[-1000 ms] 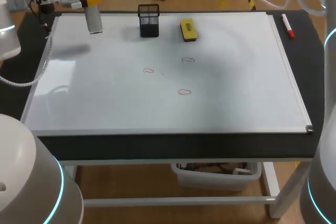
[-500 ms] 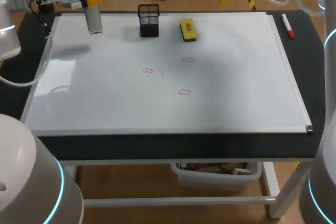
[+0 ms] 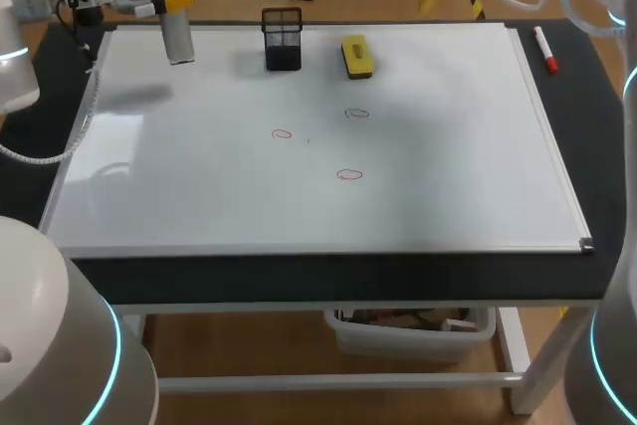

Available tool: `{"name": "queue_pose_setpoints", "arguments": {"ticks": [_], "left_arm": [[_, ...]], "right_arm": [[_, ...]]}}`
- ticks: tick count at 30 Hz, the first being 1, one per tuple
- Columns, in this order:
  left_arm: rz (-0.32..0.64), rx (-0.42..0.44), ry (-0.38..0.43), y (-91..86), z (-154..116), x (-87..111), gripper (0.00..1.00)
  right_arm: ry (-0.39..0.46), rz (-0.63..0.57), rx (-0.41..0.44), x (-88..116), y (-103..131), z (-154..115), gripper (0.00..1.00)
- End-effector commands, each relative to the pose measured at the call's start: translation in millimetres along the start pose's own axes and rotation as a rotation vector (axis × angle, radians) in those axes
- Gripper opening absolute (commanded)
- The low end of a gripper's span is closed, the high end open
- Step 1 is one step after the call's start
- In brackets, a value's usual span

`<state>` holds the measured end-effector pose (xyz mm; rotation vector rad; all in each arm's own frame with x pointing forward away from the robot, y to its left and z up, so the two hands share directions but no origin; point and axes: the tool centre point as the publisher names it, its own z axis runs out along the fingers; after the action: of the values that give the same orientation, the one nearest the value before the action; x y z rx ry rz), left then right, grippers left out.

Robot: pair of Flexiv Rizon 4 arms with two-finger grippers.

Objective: Pick up the inspection probe, press it on each red-marked spot on the whiteboard one by one, put down the probe, pick up the eraser, and wipe off all the red marks.

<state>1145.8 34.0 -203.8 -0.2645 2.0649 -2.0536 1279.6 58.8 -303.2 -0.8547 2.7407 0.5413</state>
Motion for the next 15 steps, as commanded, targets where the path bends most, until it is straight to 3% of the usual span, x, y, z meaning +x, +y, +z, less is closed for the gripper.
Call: {"name": "queue_pose_setpoints", "arguments": {"ticks": [1, 15], "left_arm": [[0.002, -0.001, -0.005, -1.7, -0.1, 2.0, 0.0], [0.002, -0.001, -0.005, -1.7, -0.1, 2.0, 0.0]], "right_arm": [[0.448, -0.05, -0.027, -13.3, -15.6, 15.3, 1.0], [0.701, -0.323, 0.063, -12.5, -1.7, 44.2, 1.0]]}}
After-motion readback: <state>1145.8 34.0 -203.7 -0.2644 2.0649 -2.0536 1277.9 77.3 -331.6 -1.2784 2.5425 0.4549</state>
